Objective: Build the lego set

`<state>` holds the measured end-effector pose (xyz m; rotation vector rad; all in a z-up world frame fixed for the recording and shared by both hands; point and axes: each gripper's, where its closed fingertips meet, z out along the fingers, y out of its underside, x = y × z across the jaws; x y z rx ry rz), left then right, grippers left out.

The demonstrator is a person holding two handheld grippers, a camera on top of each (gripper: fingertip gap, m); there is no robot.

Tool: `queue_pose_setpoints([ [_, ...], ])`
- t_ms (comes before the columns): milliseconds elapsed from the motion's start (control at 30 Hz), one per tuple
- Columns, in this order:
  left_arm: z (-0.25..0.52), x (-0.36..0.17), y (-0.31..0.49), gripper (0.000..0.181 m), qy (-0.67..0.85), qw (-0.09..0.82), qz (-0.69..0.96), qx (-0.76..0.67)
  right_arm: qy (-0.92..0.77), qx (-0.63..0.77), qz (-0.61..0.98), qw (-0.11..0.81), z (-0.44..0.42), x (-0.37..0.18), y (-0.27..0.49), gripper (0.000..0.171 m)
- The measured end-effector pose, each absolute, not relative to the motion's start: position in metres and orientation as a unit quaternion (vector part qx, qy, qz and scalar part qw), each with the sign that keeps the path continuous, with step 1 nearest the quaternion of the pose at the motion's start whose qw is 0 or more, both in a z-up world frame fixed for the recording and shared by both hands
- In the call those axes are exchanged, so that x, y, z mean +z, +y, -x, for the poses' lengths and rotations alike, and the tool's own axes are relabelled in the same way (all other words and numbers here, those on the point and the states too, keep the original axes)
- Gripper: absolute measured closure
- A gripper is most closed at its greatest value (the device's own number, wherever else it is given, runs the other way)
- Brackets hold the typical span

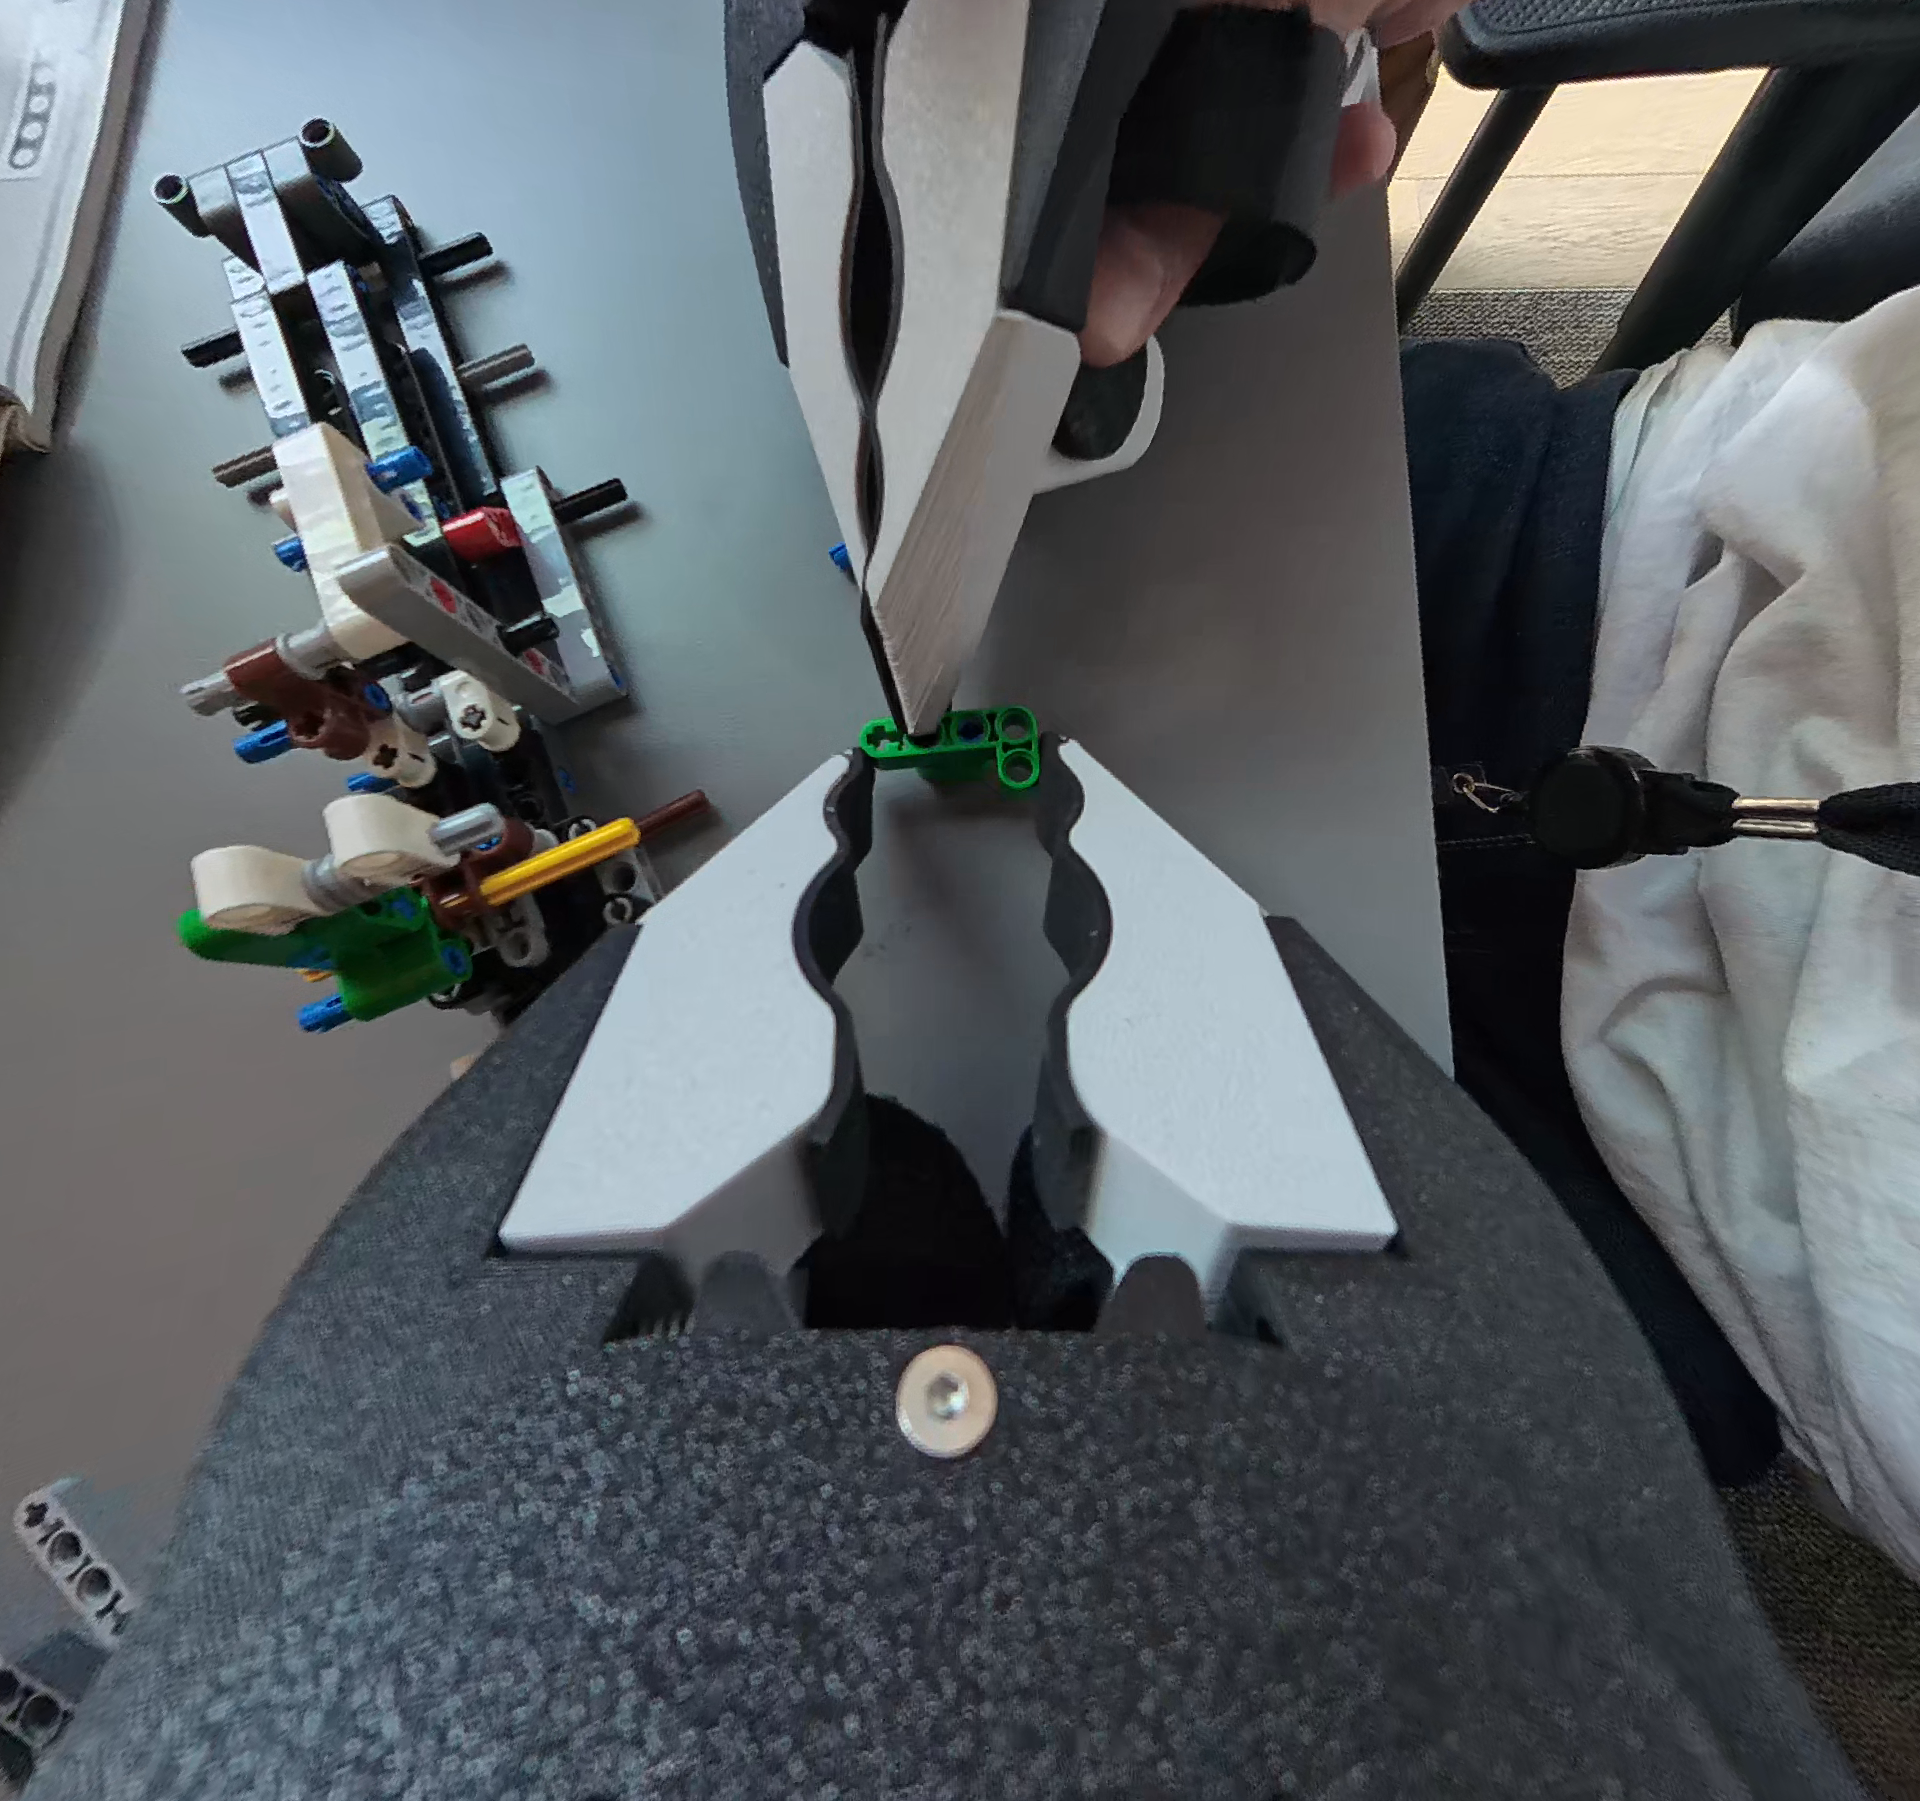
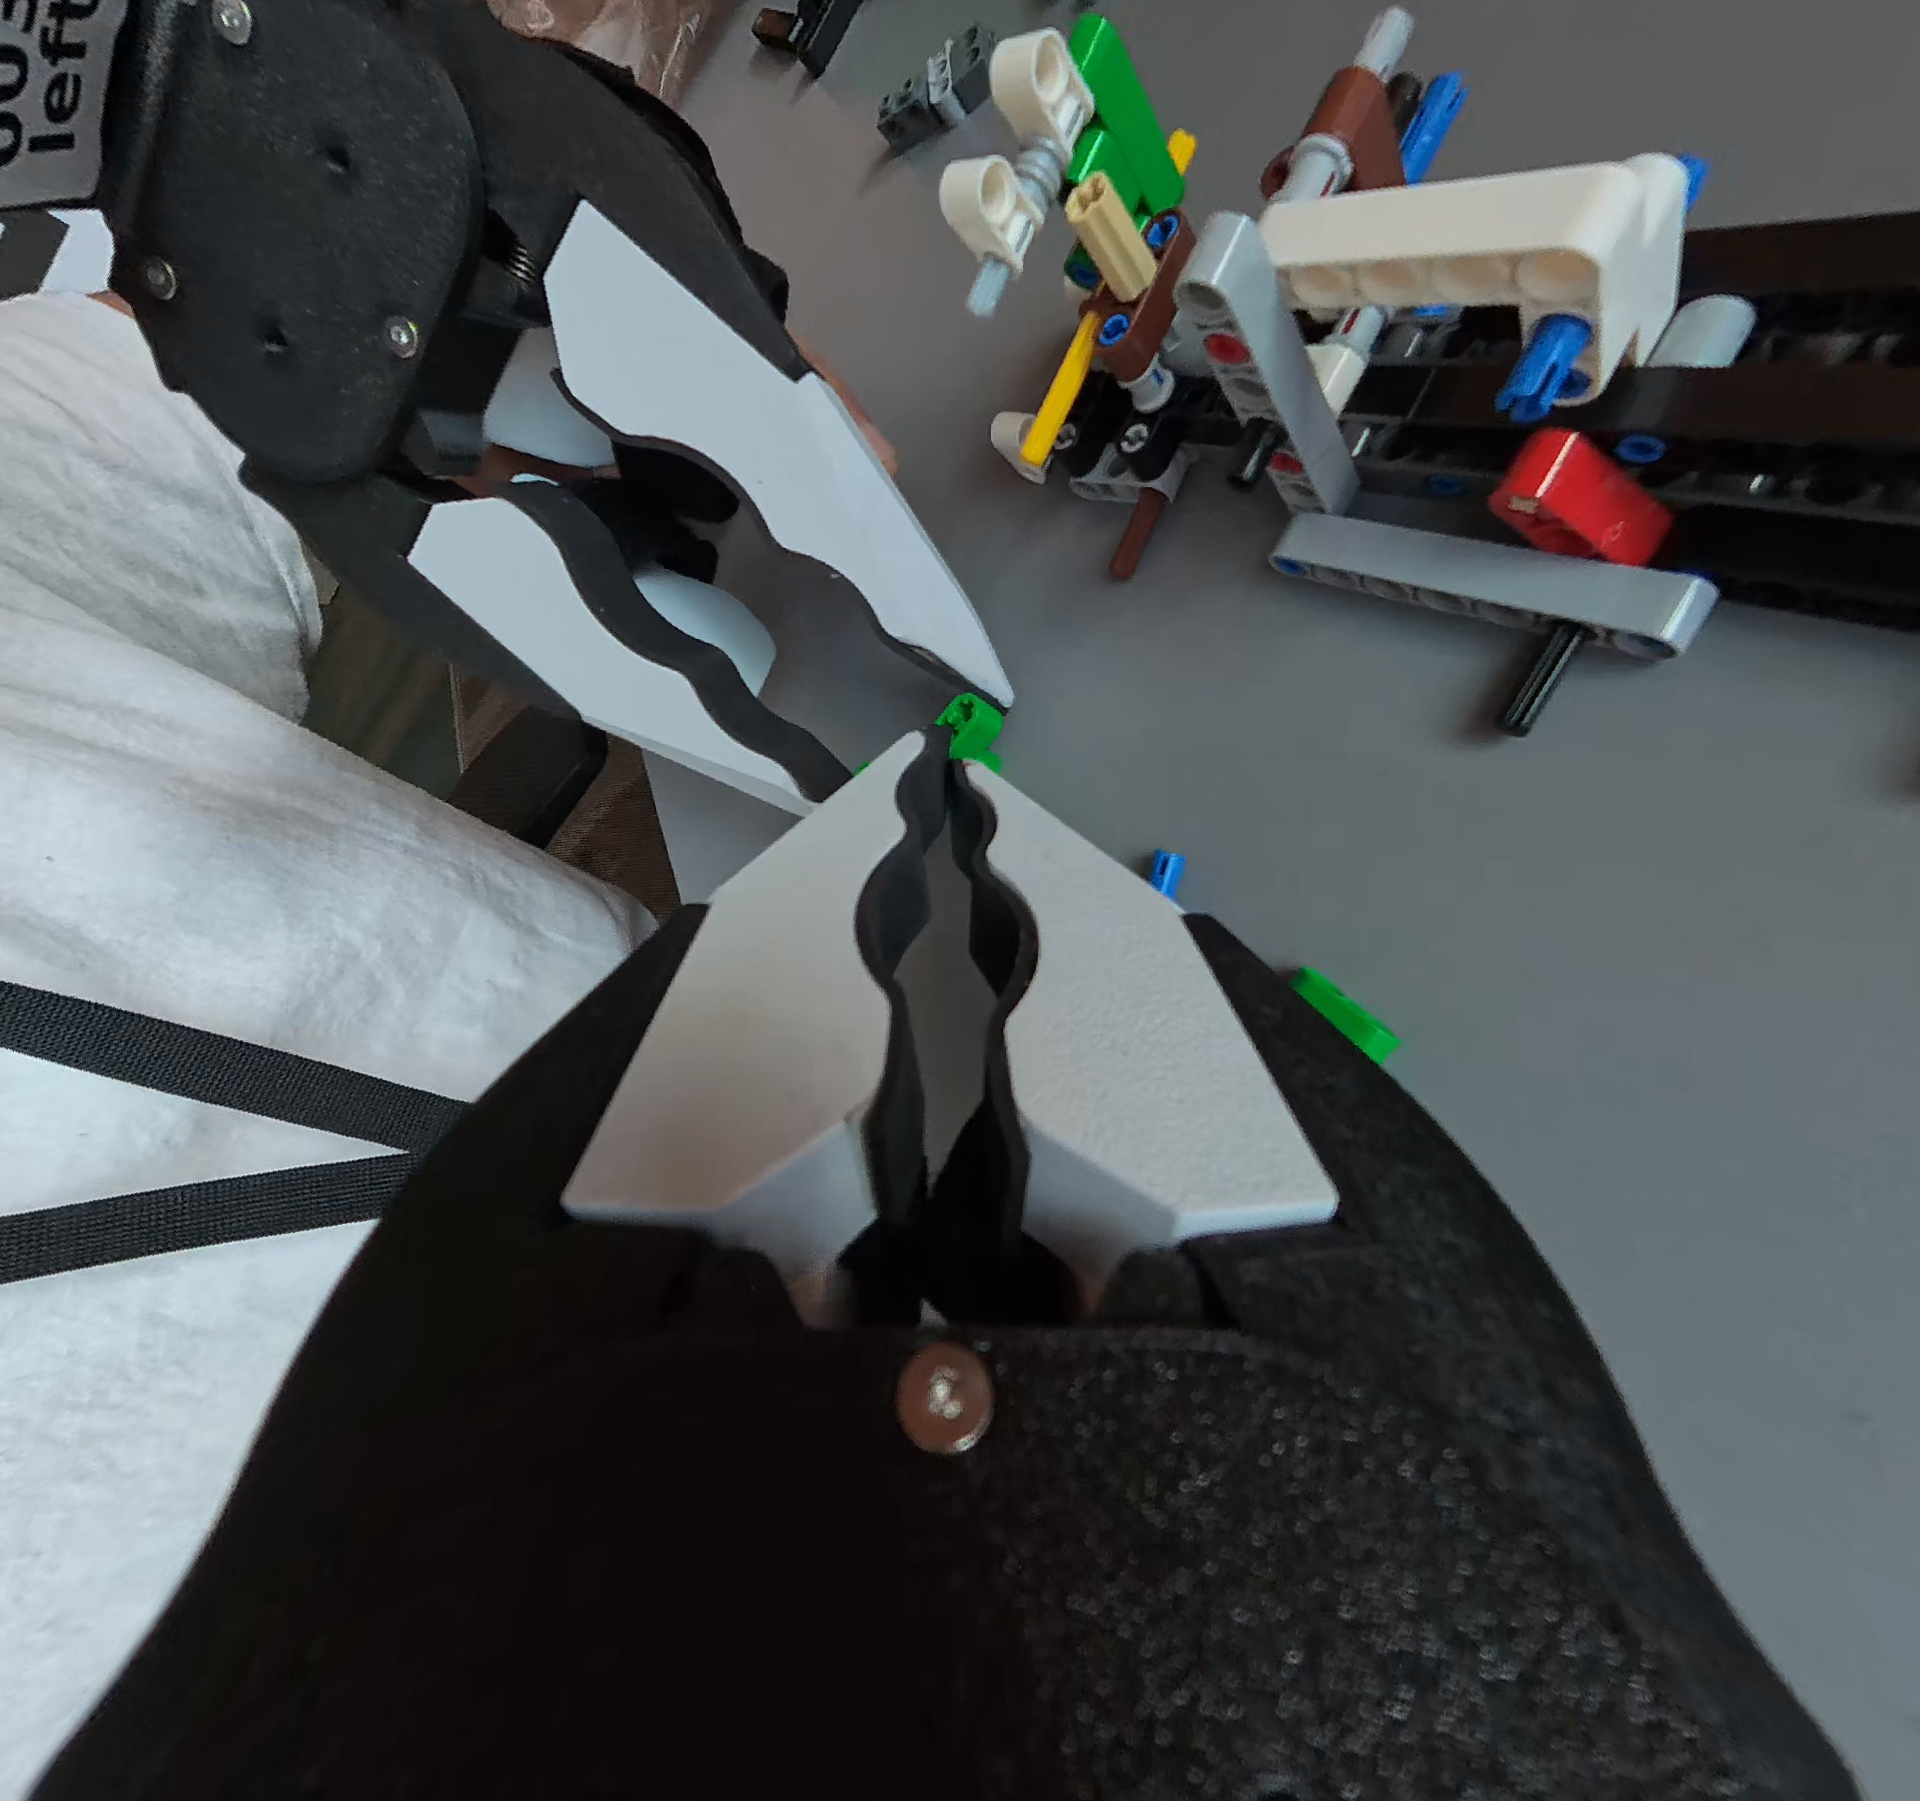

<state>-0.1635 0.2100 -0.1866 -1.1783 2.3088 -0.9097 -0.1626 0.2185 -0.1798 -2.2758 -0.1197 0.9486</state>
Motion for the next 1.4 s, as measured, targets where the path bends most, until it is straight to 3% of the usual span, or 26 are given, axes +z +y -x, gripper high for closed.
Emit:
queue_pose_setpoints([
  [200, 0.164, -0.187, 0.21, 0.151, 0.824, 0.193, 0.421, -0.327, -0.034, 0.408, 0.848, 0.337, 0.163, -0.172, 0.215, 0.171],
  [800, 0.163, -0.188, 0.211, 0.152, 0.824, 0.206, 0.42, -0.32, -0.043, 0.371, 0.869, 0.325, 0.166, -0.177, 0.214, 0.171],
  [867, 0.161, -0.187, 0.213, 0.151, 0.824, 0.232, 0.414, -0.31, -0.035, 0.359, 0.865, 0.348, 0.167, -0.17, 0.213, 0.167],
  [1000, 0.16, -0.184, 0.211, 0.151, 0.83, 0.272, 0.39, -0.291, -0.041, 0.252, 0.892, 0.373, 0.165, -0.171, 0.217, 0.142],
  [1233, 0.159, -0.163, 0.21, 0.151, 0.824, 0.419, 0.304, -0.229, -0.013, 0.234, 0.887, 0.398, 0.168, -0.167, 0.224, 0.158],
  [1400, 0.159, -0.133, 0.217, 0.156, 0.791, 0.473, 0.284, -0.265, 0.0, 0.368, 0.813, 0.452, 0.158, -0.132, 0.215, 0.165],
])
